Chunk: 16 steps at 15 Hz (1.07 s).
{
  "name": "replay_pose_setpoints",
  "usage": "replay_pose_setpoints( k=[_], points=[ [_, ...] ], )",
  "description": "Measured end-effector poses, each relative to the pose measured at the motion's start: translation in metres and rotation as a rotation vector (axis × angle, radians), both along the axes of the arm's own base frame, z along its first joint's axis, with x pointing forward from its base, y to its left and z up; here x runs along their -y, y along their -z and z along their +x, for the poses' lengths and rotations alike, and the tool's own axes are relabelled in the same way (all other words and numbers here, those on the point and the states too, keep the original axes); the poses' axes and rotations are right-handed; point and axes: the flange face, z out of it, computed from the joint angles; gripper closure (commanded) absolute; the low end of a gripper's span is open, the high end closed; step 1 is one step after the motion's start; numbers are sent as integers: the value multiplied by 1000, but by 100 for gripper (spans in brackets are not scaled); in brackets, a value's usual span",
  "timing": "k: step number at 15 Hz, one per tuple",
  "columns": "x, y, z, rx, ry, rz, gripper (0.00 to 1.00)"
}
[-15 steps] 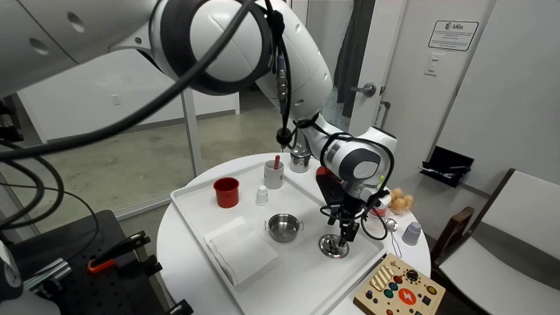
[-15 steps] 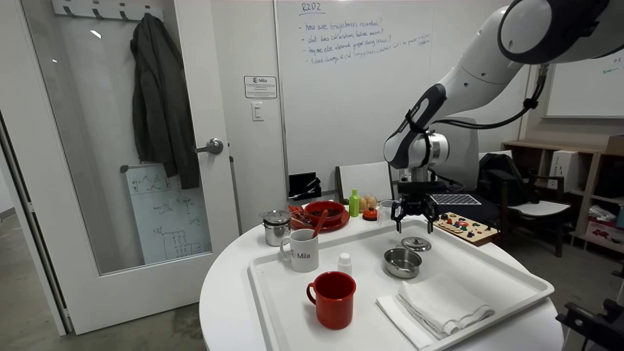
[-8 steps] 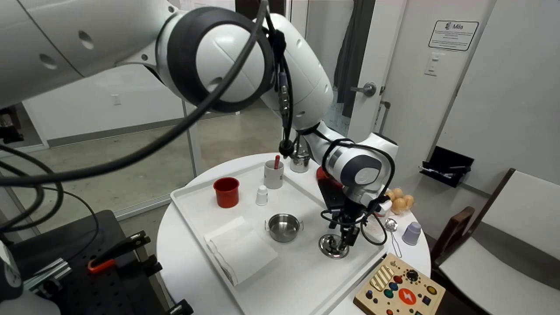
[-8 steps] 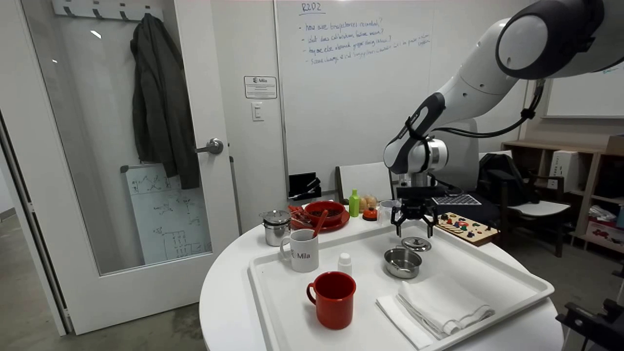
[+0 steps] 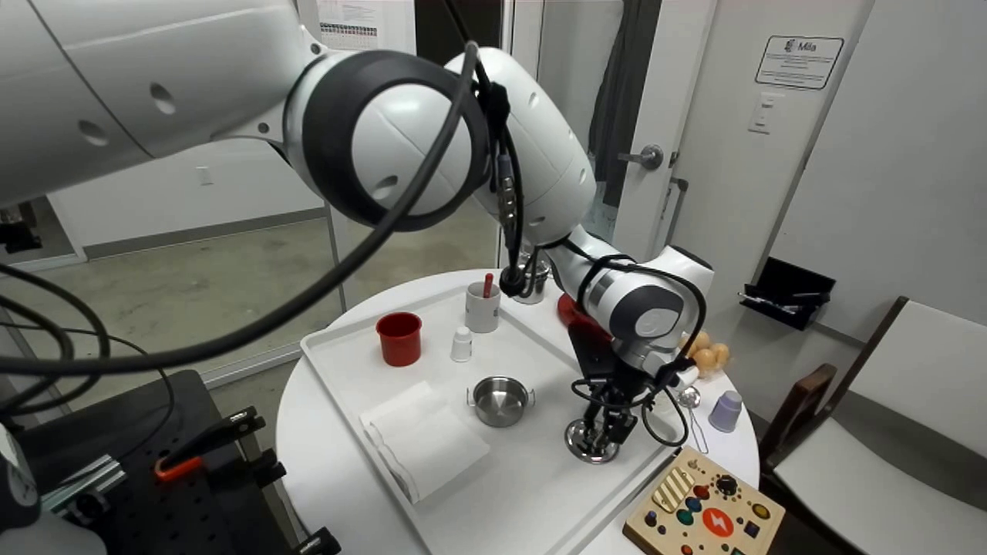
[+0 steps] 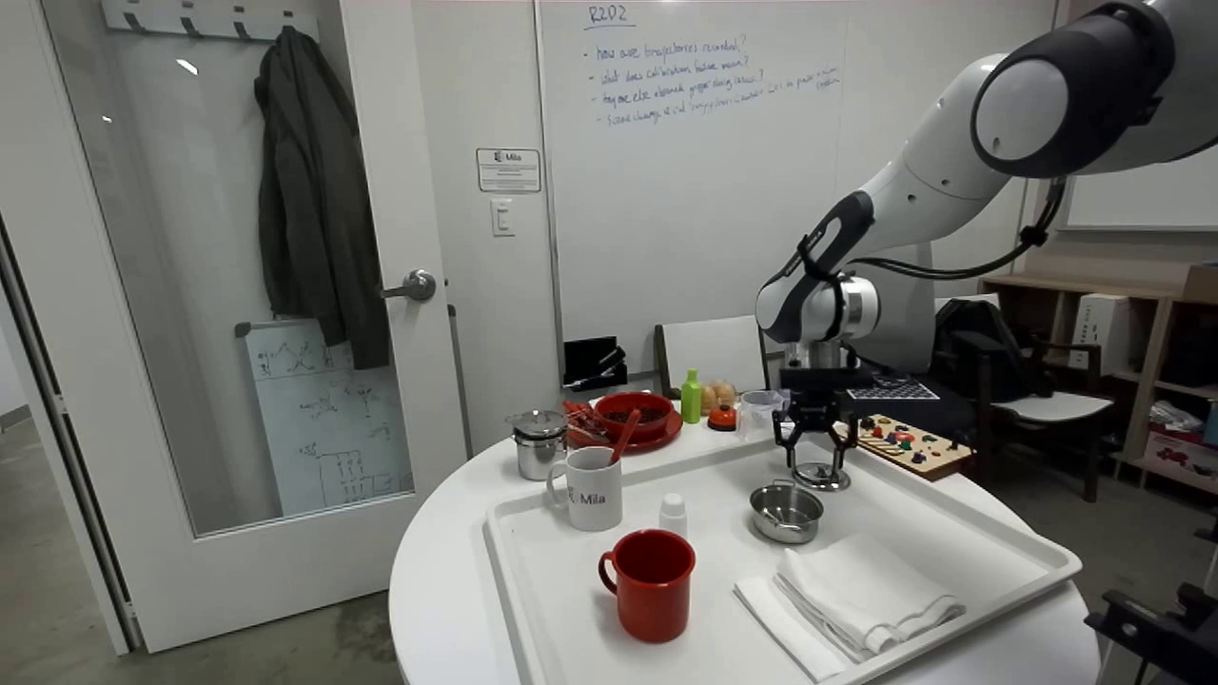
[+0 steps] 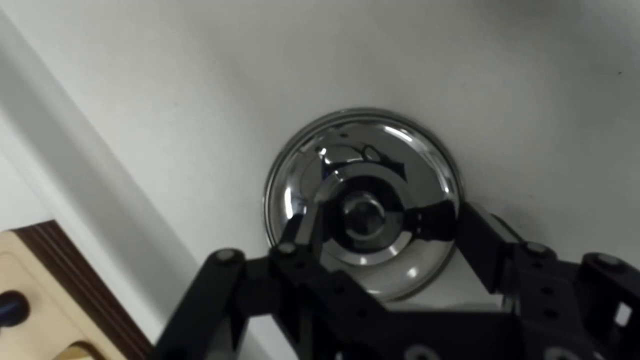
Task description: Pick up the small silver lid from the table and put it on the silver pot.
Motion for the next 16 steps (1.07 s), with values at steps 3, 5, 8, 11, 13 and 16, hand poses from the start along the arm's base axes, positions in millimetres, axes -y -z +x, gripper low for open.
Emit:
replay_pose_setpoints(
  k=[3, 5, 8, 11, 13, 16],
  points=[
    [4, -7, 4, 4, 5, 3, 82],
    [6, -10, 5, 4, 7, 5, 98],
    [8, -12, 6, 5, 12, 9, 95],
    [7, -12, 7, 7, 15, 15, 95],
    [6, -13, 7, 9, 14, 19, 95],
    [-1, -19, 11, 18, 0, 32, 95]
  ],
)
